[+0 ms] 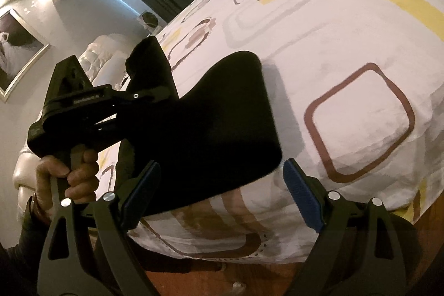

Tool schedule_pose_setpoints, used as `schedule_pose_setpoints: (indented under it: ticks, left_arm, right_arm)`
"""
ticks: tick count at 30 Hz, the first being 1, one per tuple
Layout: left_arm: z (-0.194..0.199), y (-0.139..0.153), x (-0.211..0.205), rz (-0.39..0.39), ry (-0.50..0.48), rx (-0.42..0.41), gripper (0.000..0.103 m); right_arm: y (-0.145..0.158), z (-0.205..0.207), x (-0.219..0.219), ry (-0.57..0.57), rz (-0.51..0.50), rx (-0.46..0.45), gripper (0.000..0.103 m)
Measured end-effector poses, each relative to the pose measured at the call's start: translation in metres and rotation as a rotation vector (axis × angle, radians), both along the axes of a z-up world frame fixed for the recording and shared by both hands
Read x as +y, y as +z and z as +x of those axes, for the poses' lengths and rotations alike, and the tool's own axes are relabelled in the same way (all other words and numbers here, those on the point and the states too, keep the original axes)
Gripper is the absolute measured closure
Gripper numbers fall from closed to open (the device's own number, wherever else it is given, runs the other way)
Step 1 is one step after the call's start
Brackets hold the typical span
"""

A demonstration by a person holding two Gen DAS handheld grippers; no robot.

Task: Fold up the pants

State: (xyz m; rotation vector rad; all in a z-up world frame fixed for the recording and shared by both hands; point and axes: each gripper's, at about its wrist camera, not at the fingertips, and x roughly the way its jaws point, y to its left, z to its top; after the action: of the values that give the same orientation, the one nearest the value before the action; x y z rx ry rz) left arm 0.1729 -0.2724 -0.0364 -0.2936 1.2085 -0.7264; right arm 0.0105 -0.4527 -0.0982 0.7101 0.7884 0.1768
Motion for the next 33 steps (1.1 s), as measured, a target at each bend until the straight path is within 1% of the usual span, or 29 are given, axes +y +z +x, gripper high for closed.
schedule_pose_setpoints:
  ticks: [13, 26, 28, 31, 33]
  left_arm:
    - [0.002, -0.015, -0.027, 0.079, 0.014, 0.002, 0.087]
    - [0.002, -0.025, -0.038, 0.125, 0.035, 0.009, 0.086]
    - [0.002, -0.026, -0.04, 0.13, 0.042, 0.012, 0.084]
    - [0.001, -0.026, -0.043, 0.125, 0.045, 0.014, 0.078]
    - [-0.001, -0.025, -0.046, 0.119, 0.046, 0.012, 0.071]
  right_arm:
    - [-0.006, -0.005, -0.009, -0.019, 0.022, 0.007, 0.013]
    - [-0.008, -0.008, -0.013, -0.034, 0.027, 0.013, 0.013]
    - [-0.009, -0.008, -0.014, -0.036, 0.029, 0.015, 0.013]
    - [-0.008, -0.01, -0.015, -0.042, 0.028, 0.016, 0.013]
    - [-0.007, -0.011, -0.017, -0.047, 0.029, 0.014, 0.013]
